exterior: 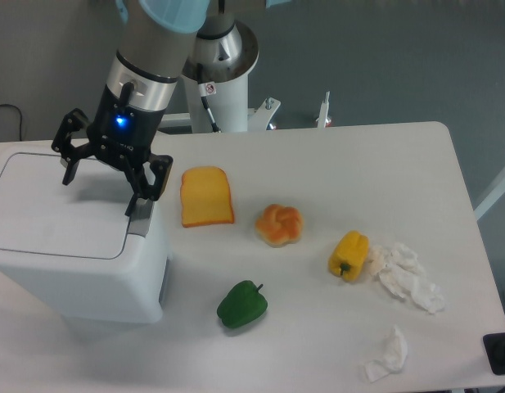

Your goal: Close the trash can

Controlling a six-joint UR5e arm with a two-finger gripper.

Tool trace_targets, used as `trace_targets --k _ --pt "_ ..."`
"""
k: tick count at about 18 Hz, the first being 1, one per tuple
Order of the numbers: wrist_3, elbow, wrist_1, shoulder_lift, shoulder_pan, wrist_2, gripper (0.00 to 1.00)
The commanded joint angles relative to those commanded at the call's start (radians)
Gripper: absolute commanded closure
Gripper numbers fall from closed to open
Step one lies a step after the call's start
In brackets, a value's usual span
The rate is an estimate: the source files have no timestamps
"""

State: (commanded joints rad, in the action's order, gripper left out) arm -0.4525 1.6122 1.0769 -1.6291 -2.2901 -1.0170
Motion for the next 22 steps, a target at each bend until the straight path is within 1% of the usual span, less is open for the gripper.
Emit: trace_targets --k 2,5,6,7,10,12,14,16,17,19,21,22 --pt "0.0 -0.018 -0.002 0.014 -0.023 -0.003 0.0" --pt "0.0 -0.043 -0.005 0.035 -0.083 -0.009 0.0" --pt "-0.002 -0.046 -0.005 0.044 -0.103 -0.033 0.0" --pt "-0.011 -0.048 -0.003 0.049 -0.123 -0.081 0.0" --pt "-0.102 -0.049 0.0 0.048 -0.141 -0.252 0.0" --pt "-0.133 -0.046 0.009 0.045 -0.158 -0.362 0.0" --pt "-0.191 -0.029 0.006 0.043 -0.164 -0.443 0.0" --pt "-0.303 -0.014 0.012 0.034 -0.169 -0.523 0.0" --pt "-0.351 -0.002 0.014 0.032 -0.167 -0.588 0.0" --pt "-0.377 0.032 0.021 0.032 -0.181 -0.708 0.0" --pt "-0.382 0.063 0.035 0.032 -0.216 -0.729 0.0" --pt "-0.382 0.066 0.05 0.034 -0.233 -0.729 0.0"
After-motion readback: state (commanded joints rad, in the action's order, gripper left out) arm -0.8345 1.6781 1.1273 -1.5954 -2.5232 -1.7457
